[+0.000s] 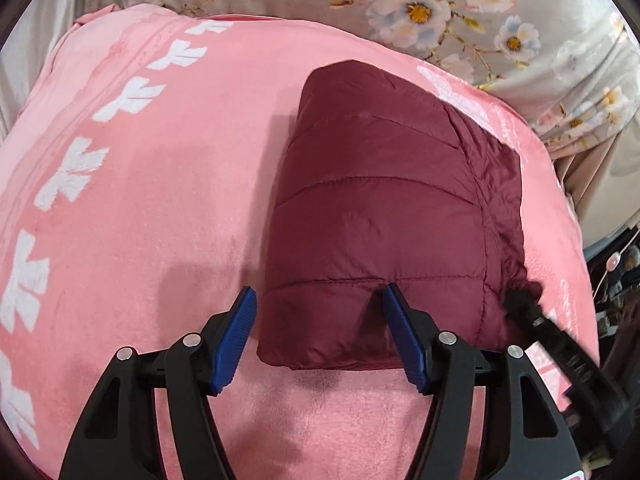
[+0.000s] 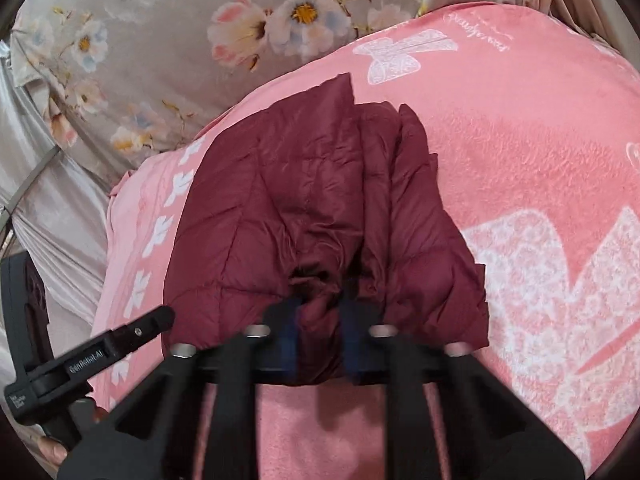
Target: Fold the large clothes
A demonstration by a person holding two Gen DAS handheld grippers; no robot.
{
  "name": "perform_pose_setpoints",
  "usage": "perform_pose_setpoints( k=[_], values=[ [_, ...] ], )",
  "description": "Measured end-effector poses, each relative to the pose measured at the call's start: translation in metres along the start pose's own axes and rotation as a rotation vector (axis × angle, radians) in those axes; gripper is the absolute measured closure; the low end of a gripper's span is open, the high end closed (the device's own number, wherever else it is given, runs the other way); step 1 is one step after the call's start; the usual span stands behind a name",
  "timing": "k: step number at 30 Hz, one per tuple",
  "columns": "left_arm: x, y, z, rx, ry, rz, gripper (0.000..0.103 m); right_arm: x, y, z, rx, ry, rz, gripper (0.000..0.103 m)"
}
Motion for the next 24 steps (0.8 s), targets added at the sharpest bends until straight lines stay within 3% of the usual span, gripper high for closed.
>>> perform_pose_setpoints(
  k=[3,6,10,16,24],
  values=[
    [-0.007,-0.001,-0.013,-0.057,0.013,0.006,0.045,0.027,0.009,-0.010,0.047,-0.073,-0.087,0.096],
    [-0.026,-0.005,-0.025,-0.072,-0.003,0.054,0.046,0.019,0.004,-0.034,0.044,-0.154,-0.066,0.096],
    [-0.040,-0.013,-0.038,-0.138,0.068,0.040,0.046,-0.007,-0.014,-0.058,0.025,-0.184,-0.011,0.096],
    [-0.050,-0.021,-0.048,-0.218,0.167,-0.002,0.045,-0.033,-0.030,-0.066,0.059,-0.235,-0.001,0.094],
    [-0.057,-0.025,-0.052,-0.263,0.225,-0.040,0.045,-0.040,-0.032,-0.071,0.081,-0.240,-0.016,0.095]
  ],
)
Point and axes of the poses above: each gripper's, at about its wrist camera, not at the fingertips, and x roughly against the way its jaws point, z to its left, y to its top, the point moved 5 cm from there along -x, roughly the way its jaws point, and after that the axes turned 3 degrees about z, right-handed, at the moved point
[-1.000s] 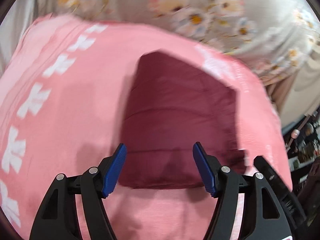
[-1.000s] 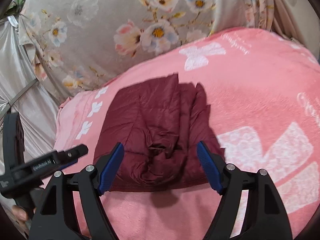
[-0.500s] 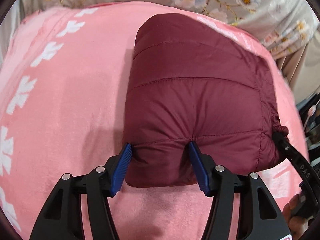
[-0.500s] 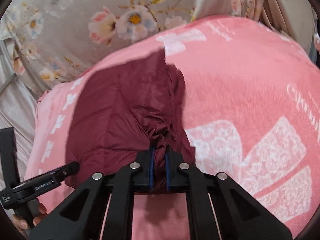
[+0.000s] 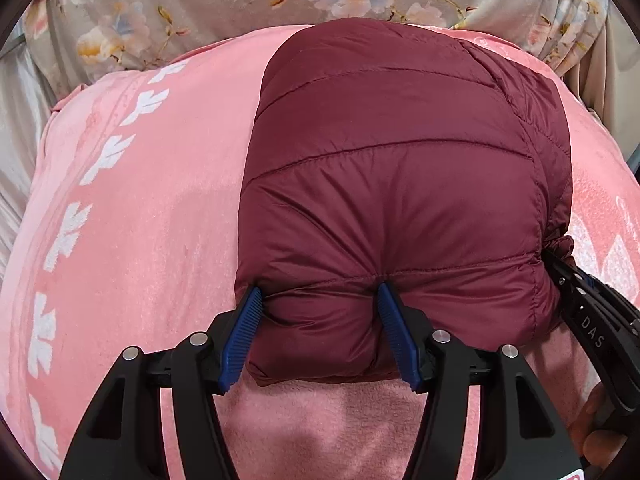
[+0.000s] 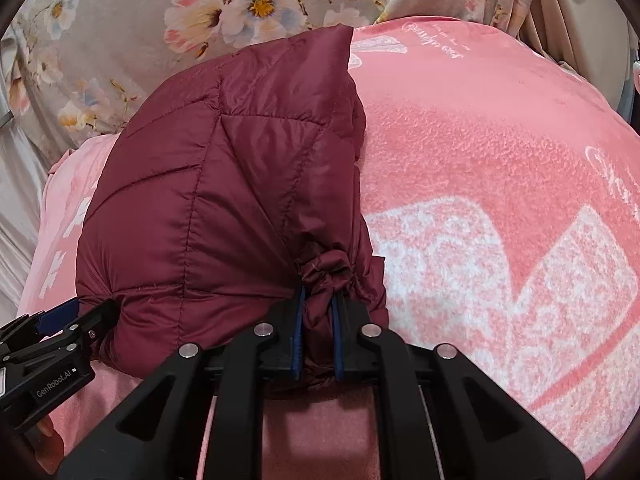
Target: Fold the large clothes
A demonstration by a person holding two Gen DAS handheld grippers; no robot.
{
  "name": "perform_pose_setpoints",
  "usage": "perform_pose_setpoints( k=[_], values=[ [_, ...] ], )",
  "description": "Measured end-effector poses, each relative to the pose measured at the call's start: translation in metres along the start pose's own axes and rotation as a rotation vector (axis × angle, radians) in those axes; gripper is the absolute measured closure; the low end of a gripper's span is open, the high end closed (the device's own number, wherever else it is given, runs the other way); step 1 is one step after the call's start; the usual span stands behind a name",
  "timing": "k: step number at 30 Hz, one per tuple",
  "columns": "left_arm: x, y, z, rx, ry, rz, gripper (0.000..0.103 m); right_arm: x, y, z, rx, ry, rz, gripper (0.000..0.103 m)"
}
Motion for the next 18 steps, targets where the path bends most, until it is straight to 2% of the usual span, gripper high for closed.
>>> perform_pose_setpoints(
  k=[3,5,7,10,12,13,15,18],
  values=[
    [0.002,0.003,0.004,0.002,-0.011,0.005,0.045,0.006,0.005,-0.002,-0.029,0.022,0.026,0.092],
    [0.012,0.007,0.012,0.035,-0.060,0.026,0.048,0.020,0.009,-0.007,-0.062,0.033,0.035,0.089],
    [0.026,0.018,0.031,0.076,-0.068,0.001,0.049,0.044,0.022,-0.014,-0.085,0.036,-0.010,0.082],
    [0.047,0.050,0.054,0.108,-0.052,-0.075,0.050,0.075,0.055,-0.016,-0.089,0.019,-0.100,0.080],
    [0.055,0.077,0.060,0.122,-0.049,-0.113,0.050,0.085,0.088,-0.007,-0.085,0.061,-0.138,0.077],
    [0.057,0.095,0.063,0.126,-0.034,-0.134,0.050,0.086,0.100,-0.002,-0.082,0.079,-0.143,0.069],
    [0.054,0.122,0.063,0.133,-0.012,-0.149,0.050,0.078,0.129,0.010,-0.075,0.106,-0.152,0.063],
    [0.036,0.152,0.057,0.160,-0.041,-0.117,0.050,0.051,0.158,0.019,-0.097,0.088,-0.137,0.061]
  ],
)
Point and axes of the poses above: each gripper's, at about its wrist camera, not at the fingertips, and x roughly against the way its jaws point, z to its left, y to its top, the point moved 5 cm from there along -x, roughly the way its jaws point, and after that the axes turned 3 degrees about z, right-handed, at the moved point
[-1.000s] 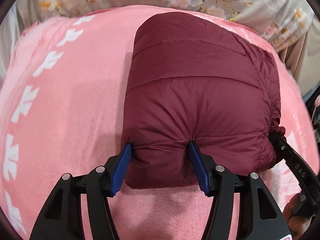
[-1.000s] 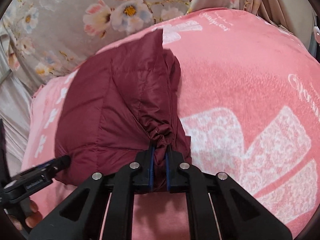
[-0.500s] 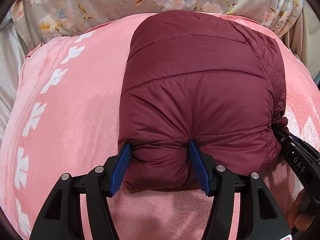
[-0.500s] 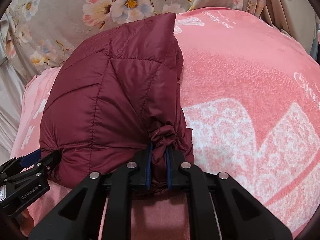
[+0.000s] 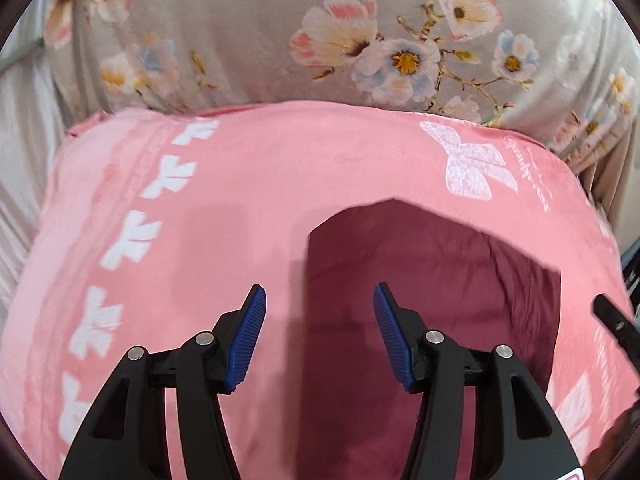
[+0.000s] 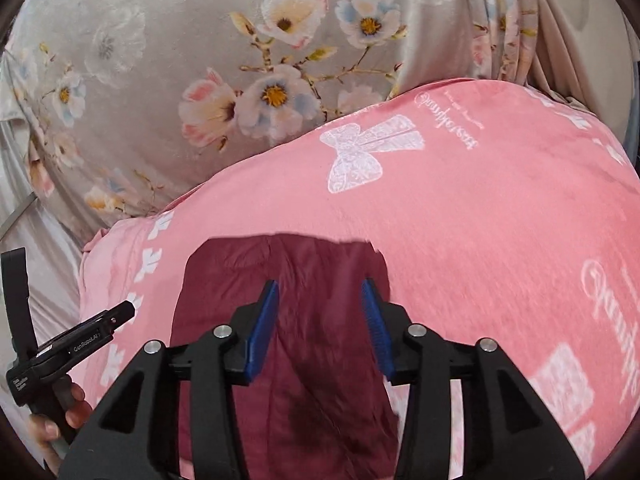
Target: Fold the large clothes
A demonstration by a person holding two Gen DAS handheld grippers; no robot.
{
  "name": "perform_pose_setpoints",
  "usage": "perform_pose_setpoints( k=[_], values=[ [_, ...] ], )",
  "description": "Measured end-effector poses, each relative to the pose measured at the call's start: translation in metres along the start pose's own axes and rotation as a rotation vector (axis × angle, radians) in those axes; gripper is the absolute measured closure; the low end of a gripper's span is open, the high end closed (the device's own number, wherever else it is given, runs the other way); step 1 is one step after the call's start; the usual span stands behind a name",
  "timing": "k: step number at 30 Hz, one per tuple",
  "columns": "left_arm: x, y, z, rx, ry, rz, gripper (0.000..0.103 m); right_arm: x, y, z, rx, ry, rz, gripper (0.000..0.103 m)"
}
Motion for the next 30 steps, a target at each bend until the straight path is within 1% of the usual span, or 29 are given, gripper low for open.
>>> perform_pose_setpoints(
  k=[2,3,4,6,7,8,9,11,12,13,20,25,30],
  values=[
    [-0.022,0.012,-0.004,0.012,-0.003,0.033,0.050,-0.021,0.007,-0.003,-0.035,-0.041,0.008,0.060],
    [-0.032,0.014,-0.008,0.012,0.009,0.044,0.050,-0.031,0.008,-0.005,-0.056,-0.059,0.019,0.057],
    [-0.040,0.015,-0.011,0.009,0.013,0.051,0.050,-0.044,0.007,-0.006,-0.074,-0.062,0.041,0.055],
    [-0.058,0.015,-0.016,0.005,0.014,0.071,0.050,-0.067,0.000,-0.007,-0.084,-0.031,0.098,0.056],
    [-0.070,0.013,-0.021,-0.001,0.012,0.092,0.050,-0.076,-0.003,-0.006,-0.081,-0.028,0.114,0.058],
    [-0.081,0.010,-0.025,-0.006,0.019,0.106,0.050,-0.085,-0.007,-0.006,-0.070,-0.038,0.123,0.061],
    [-0.089,0.008,-0.027,-0.012,0.034,0.112,0.050,-0.092,-0.011,-0.007,-0.054,-0.061,0.118,0.067],
    [-0.100,0.005,-0.030,-0.018,0.045,0.105,0.049,-0.105,-0.017,-0.012,-0.034,-0.095,0.112,0.068],
    [-0.104,0.002,-0.031,-0.019,0.044,0.098,0.046,-0.108,-0.019,-0.014,-0.034,-0.099,0.110,0.069],
    [-0.108,0.000,-0.032,-0.020,0.046,0.090,0.046,-0.113,-0.022,-0.018,-0.039,-0.101,0.108,0.069],
    [-0.121,-0.005,-0.039,-0.043,0.078,0.039,0.045,-0.129,-0.030,-0.020,0.025,-0.153,0.087,0.069],
    [-0.129,-0.007,-0.041,-0.047,0.086,0.016,0.045,-0.135,-0.033,-0.021,0.031,-0.154,0.079,0.069],
    [-0.132,-0.008,-0.046,-0.065,0.122,-0.011,0.045,-0.137,-0.034,-0.024,0.026,-0.148,0.075,0.069]
  ],
)
Point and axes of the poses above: each gripper's, at about its wrist camera, not at the fingertips, and x roughly against the way its jaws point, z to its left, y to its top, the point moved 5 cm from there along -x, roughly the way its jaws point, and after that the axes turned 3 degrees about z, right-handed, at the moved point
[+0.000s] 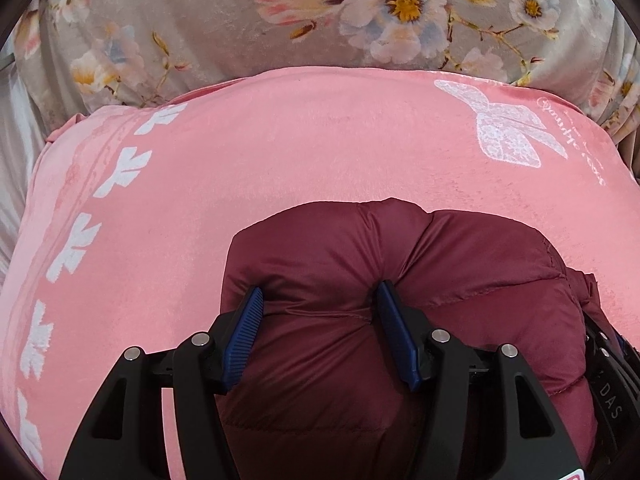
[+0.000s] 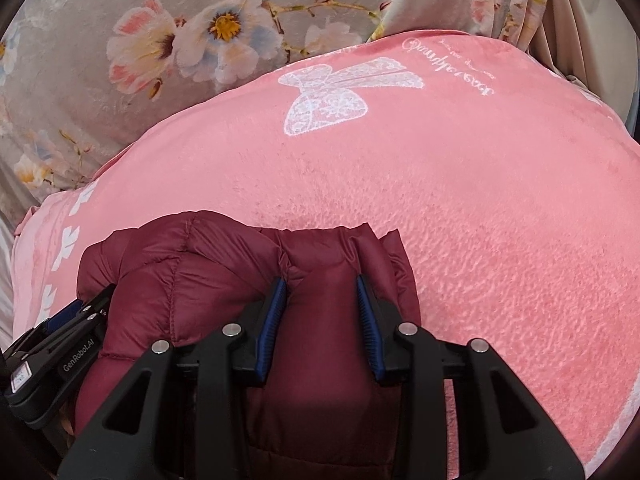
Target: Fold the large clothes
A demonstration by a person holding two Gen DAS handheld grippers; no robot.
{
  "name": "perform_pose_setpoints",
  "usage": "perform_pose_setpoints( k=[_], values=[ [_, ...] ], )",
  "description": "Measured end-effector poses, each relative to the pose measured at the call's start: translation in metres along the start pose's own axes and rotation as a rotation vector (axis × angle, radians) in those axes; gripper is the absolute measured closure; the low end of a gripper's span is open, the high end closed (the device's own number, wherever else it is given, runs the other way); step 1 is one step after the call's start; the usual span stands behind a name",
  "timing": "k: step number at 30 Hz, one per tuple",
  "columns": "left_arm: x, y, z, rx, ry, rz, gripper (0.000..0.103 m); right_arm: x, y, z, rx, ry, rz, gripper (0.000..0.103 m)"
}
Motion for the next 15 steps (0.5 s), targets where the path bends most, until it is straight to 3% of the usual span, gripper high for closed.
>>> perform_pose_setpoints(
  k=[15],
  values=[
    [-0.0060,-0.0008,-0.0051,-0.001,0.022,-0.030,0.045,-0.0016,-0.0003,-0.0001,-0.004,0.005,-0.003,0.069]
  ],
)
Point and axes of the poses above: each gripper's, at about its wrist camera, not at the fingertips, and x roughly against the way its jaws point, z to its left, y to its top, the point moved 5 cm from there along -x, roughly the way its jaws point, and after that the axes turned 3 degrees about z, right-handed, at the moved point
